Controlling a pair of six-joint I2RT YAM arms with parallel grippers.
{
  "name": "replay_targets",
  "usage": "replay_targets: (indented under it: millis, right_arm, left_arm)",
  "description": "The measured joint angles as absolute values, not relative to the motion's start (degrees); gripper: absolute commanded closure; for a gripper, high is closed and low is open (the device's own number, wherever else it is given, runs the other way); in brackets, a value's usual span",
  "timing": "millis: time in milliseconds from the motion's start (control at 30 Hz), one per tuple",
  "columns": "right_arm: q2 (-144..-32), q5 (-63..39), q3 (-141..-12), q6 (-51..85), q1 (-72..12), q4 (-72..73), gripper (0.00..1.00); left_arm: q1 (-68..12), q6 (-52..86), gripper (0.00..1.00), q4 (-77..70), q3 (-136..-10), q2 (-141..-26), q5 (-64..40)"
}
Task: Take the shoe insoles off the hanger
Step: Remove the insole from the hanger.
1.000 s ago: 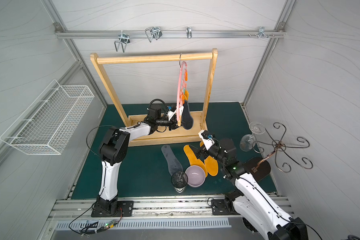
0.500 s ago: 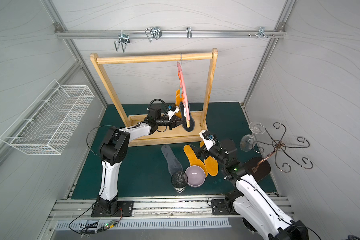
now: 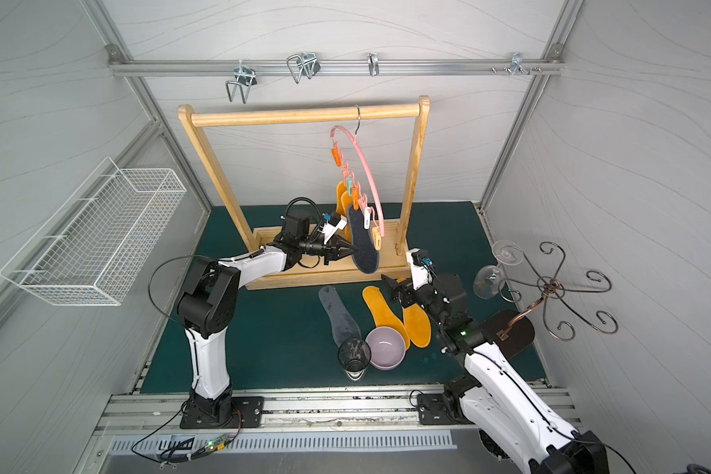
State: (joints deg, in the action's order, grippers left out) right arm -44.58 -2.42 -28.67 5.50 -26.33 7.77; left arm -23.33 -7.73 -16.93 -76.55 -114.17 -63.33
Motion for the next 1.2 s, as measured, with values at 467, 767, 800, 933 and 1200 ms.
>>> replay_targets:
  millis: [467, 767, 800, 933, 1200]
  right_arm:
    - [-56.25, -13.13, -33.78, 6.72, -22.04, 15.03, 0.08]
    - [-64.53, -24.64, -42.04, 8.45, -22.02, 17.10, 0.12]
    - [-65.28, -25.54, -42.85, 8.69, -22.02, 17.34, 0.12]
    - [-68.01, -28.27, -45.91, 10.35, -22.02, 18.02, 0.13]
    - [-76.90, -33.65, -56.95, 18.70, -22.02, 17.58, 0.21]
  left_arm:
    - [-19.77, -14.20, 1.00, -1.02, -74.91, -107.50, -65.28]
    - [-18.26, -22.50, 1.00, 13.76, -74.96, -101.27, -65.65]
    - [-18.26, -23.53, 1.00, 15.38, -74.98, -100.86, -65.65]
    - [-18.24, -27.44, 1.00, 21.06, -74.98, -99.66, -65.69]
    - [-17.87, -31.20, 1.00, 27.55, -74.98, -98.50, -67.26]
